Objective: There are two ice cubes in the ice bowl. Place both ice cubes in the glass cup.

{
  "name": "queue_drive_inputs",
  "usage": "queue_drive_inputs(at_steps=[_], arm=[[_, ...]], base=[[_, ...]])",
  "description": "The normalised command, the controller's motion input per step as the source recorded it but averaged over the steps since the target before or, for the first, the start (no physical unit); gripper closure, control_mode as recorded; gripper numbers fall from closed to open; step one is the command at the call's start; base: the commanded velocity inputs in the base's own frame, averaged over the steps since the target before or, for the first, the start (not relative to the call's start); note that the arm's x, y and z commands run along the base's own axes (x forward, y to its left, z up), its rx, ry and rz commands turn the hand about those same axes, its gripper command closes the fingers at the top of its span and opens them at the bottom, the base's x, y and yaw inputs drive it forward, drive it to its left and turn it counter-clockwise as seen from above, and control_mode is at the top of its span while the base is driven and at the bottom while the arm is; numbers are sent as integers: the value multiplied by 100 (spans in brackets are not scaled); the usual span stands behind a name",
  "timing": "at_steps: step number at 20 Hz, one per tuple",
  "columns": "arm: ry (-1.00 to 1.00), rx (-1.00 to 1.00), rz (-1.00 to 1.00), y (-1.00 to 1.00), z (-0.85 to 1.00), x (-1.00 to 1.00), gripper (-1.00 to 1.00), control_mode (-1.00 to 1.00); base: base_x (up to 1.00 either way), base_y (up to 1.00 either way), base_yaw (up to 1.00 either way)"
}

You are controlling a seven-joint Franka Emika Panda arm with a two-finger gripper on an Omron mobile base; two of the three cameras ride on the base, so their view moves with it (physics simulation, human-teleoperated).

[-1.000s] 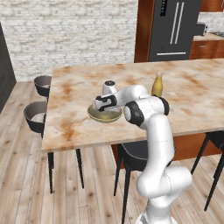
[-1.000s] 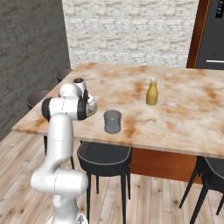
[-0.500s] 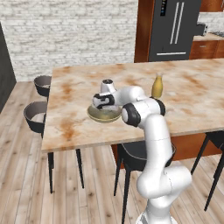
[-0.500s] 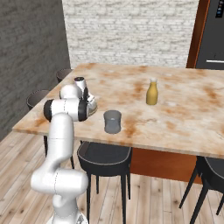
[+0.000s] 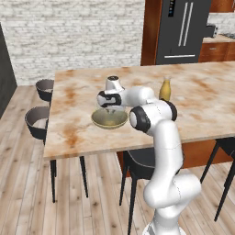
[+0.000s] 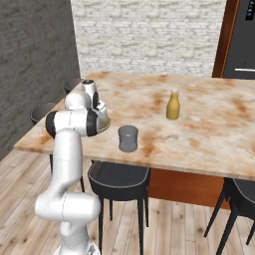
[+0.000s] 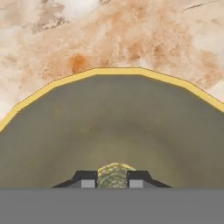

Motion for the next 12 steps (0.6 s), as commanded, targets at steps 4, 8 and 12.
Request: queue_drive_inputs(at_steps=[4,8,12], arm=[[-2,8,-13,-40,83,-76,100,-100],[5,4,-20,-72,44,-58,100,-100],[7,0,-23,-62,54,-32,100,-100]], base=[[0,0,0],[0,0,0],[0,0,0]])
